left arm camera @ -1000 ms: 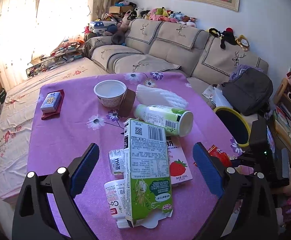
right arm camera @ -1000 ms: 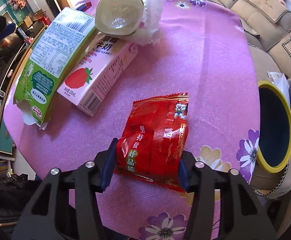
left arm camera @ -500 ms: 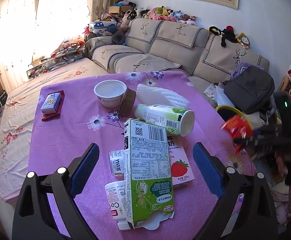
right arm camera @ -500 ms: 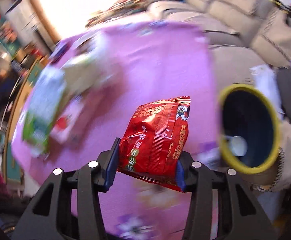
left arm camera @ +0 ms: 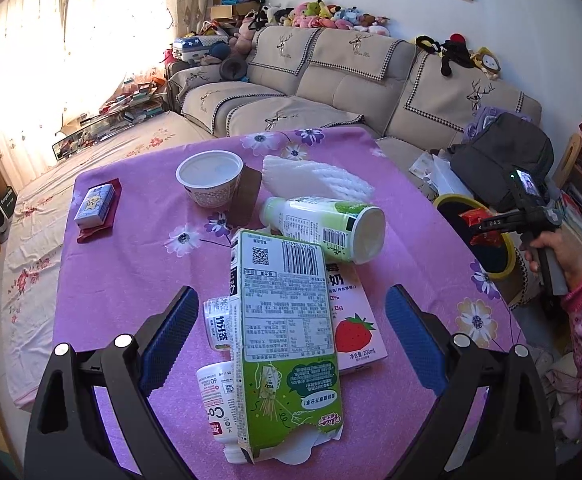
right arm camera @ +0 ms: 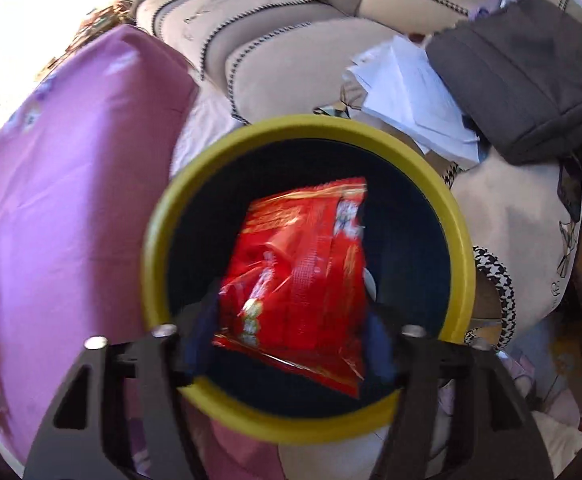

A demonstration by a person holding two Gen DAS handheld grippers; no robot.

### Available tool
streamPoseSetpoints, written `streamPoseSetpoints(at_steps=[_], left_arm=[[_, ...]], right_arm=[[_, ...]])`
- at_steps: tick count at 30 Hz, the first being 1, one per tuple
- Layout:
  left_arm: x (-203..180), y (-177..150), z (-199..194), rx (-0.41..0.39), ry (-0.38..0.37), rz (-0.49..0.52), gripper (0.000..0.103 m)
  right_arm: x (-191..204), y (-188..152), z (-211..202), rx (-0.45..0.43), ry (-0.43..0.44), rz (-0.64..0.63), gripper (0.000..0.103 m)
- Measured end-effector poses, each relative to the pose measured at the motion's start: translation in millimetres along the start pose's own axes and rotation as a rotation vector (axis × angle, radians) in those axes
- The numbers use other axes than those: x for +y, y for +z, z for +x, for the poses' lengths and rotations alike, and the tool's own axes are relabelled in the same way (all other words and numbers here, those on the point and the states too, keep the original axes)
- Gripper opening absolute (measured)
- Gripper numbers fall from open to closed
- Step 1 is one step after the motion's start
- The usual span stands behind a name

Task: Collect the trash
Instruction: 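Carry the red snack bag over the bin and release it, then grasp the green juice carton with the left gripper and drop it into the bin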

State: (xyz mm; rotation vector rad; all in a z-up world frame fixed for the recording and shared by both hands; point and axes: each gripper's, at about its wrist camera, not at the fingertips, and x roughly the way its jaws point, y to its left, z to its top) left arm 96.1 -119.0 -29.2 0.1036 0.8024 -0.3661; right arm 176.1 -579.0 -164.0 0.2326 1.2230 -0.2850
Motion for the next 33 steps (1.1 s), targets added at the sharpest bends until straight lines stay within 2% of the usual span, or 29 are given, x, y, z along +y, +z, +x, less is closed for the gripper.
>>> streamPoseSetpoints(at_steps=[2, 5, 12, 21, 33], left_arm=[[-3, -1, 3, 0.007, 0.002, 0.006, 0.093], [-7, -3, 6, 0.019, 0.010, 0.018, 0.093], [-20, -21, 18, 0.071, 0.052, 0.055, 0.094], [-24, -28, 38, 0.088, 0.205, 0.091, 0.094], [-24, -25, 76, 0.145, 0.308, 0.126, 0.094]], right_arm=[[-2, -3, 1, -0.008, -0.017, 0.007, 0.074], [-7, -7, -1, -0.025, 0.006, 0.031, 0.074], [5, -24, -25, -0.080, 0.037, -0.010, 0.075], [31, -35, -45, -0.106, 0.098, -0.073, 0.075], [39, -41, -47, -0.110, 0.138, -0.093, 0.075]])
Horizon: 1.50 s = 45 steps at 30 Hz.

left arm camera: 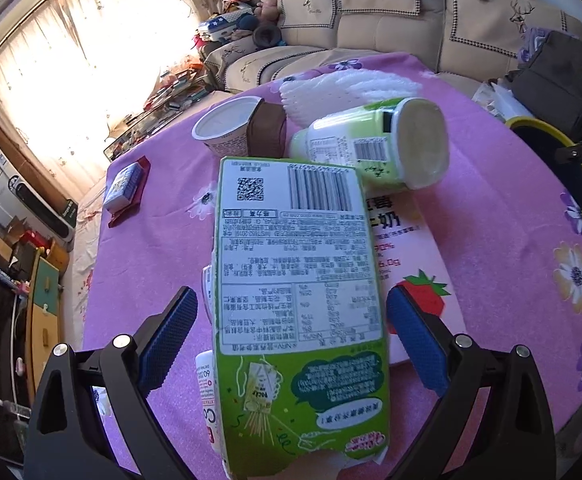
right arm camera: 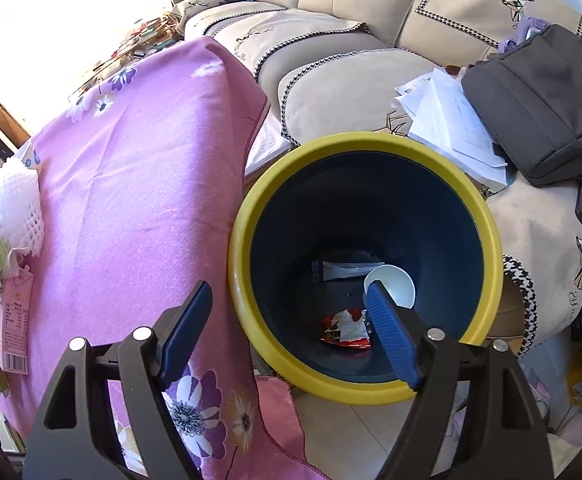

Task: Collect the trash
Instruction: 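Grasp the green juice carton with the left gripper and drop it into the bin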

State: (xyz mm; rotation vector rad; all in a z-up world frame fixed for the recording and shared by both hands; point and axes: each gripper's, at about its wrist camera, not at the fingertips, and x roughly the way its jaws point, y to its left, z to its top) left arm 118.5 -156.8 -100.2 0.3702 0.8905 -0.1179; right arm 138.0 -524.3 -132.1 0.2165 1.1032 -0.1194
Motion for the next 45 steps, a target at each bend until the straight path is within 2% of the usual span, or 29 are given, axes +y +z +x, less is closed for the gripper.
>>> streamPoseSetpoints(at_steps=[4, 7, 12, 19, 25, 31, 38, 41, 45], left_arm=[[2, 3, 3, -0.005, 0.015, -0.001, 0.092], [2, 5, 3, -0.006, -0.015, -0.005, 0.080], [5, 5, 0, -0.007, -0.040, -0.006, 0.077], [18, 8, -39, -0.069, -0.036, -0.032, 0.077], [5, 21, -79, -0.134, -0.115, -0.001, 0.077], [-51, 54, -94, -0.180, -0.254, 0.103, 0.077], [-161, 114, -77, -0.162, -0.442, 0.248, 0.077], [-216, 139, -62, -0.117, -0.523, 0.305, 0.078], [-279, 166, -26, -0.035, -0.567, 0.354, 0.078]], right_arm=[[1, 0, -1, -0.005, 0.011, -0.005, 0.075], [2, 0, -1, -0.008, 0.019, -0.006, 0.075], [3, -3, -6, -0.014, 0.031, -0.008, 0.075], [1, -6, -18, -0.041, 0.048, -0.007, 0.075], [-9, -14, -38, -0.077, 0.035, -0.003, 0.075], [-39, -28, -68, -0.127, -0.023, 0.036, 0.075], [-81, -47, -90, -0.165, -0.053, 0.104, 0.075], [-93, -53, -92, -0.167, -0.053, 0.123, 0.075], [-109, -61, -92, -0.161, -0.057, 0.153, 0.075]])
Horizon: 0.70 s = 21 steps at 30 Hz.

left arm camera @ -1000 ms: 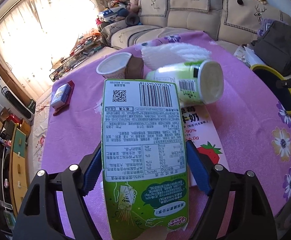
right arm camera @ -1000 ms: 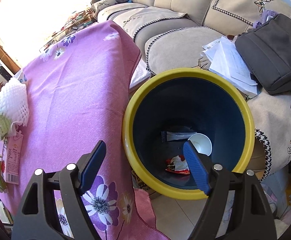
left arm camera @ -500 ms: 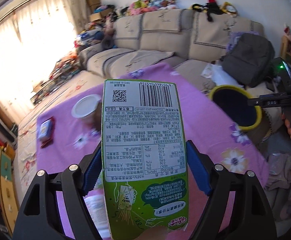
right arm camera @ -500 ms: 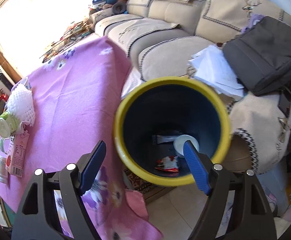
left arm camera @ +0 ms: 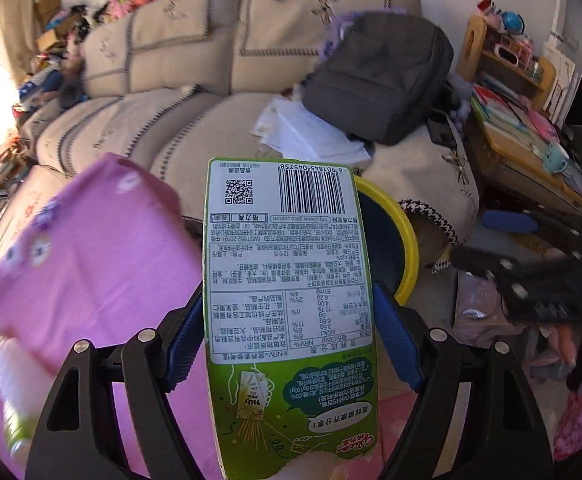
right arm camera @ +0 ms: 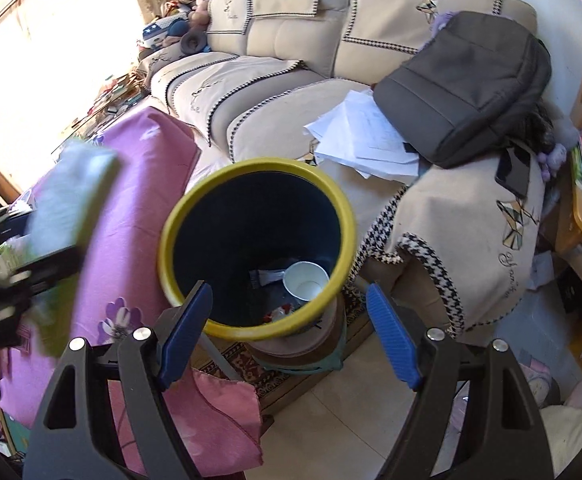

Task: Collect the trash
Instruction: 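Grasp the green juice carton with the left gripper and drop it into the bin, then grasp the pink strawberry milk carton with the right gripper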

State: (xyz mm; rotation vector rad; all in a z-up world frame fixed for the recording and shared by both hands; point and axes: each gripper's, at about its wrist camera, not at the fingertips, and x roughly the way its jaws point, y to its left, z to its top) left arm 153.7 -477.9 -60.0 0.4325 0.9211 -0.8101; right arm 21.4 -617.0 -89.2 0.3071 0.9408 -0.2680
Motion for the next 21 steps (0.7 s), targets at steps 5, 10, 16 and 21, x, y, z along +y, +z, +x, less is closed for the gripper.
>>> streamPoseSetpoints(at_steps=[5, 10, 16, 21], left_arm=[[-15, 31, 65, 0.036, -0.005, 0.003, 0.078], [-18, 44, 100, 0.062, -0.016, -0.015, 0.088], [-15, 41, 73, 0.010, -0.006, -0.029, 0.089], [-4, 11, -11, -0.108, 0.003, -0.050, 0.091]], right_arm=[[-18, -10, 1, 0.023, -0.020, 0.030, 0.075], [-29, -16, 0, 0.032, -0.035, 0.057, 0.075], [-27, -23, 1, 0.041, -0.027, 0.056, 0.075], [-12, -27, 7, 0.054, -0.006, 0.028, 0.075]])
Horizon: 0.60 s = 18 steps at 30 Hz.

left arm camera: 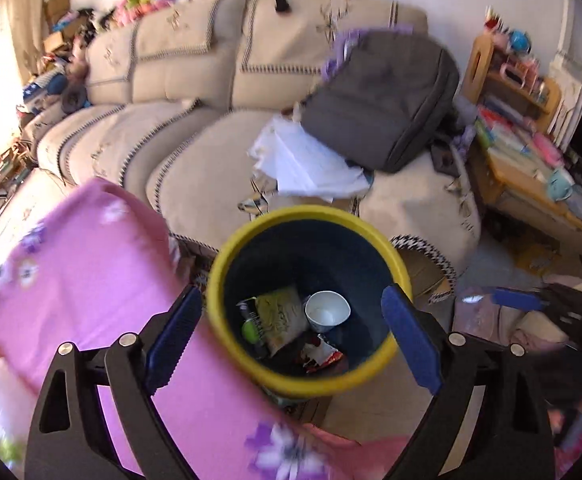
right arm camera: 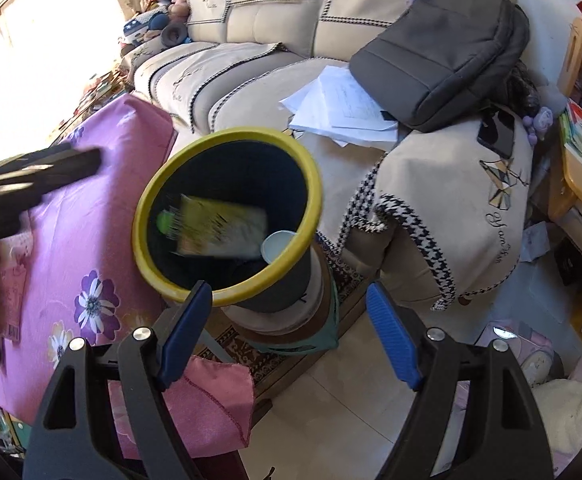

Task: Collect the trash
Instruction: 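Grasp the pink strawberry milk carton with the right gripper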

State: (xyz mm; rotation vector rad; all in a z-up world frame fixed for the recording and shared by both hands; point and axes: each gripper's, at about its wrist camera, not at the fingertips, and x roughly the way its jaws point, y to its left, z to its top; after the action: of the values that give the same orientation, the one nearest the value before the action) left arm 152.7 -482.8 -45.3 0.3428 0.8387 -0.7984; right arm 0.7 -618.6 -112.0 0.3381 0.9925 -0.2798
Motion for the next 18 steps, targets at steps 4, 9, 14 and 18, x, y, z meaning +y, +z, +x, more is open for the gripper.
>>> streamPoseSetpoints(at_steps=[4, 9, 14, 18], left_arm=[[24, -31, -76, -0.093, 0.009, -0.038, 0.092], [73, -84, -161, -0.181, 0.105, -0.119, 0.097], [129, -146, -230, -0.230, 0.302, -0.209, 0.098], [172, -193, -269, -0.243, 0.426, -0.296, 0.098]], right_arm=[[23, -3, 3, 0.006, 0.020, -0.046, 0.075], [74, -10, 2, -0.001, 0.057, -0.128, 0.075], [145, -23, -1, -0.028, 0.102, -0.231, 0.075], [214, -38, -4, -0.036, 0.210, -0.300, 0.075]])
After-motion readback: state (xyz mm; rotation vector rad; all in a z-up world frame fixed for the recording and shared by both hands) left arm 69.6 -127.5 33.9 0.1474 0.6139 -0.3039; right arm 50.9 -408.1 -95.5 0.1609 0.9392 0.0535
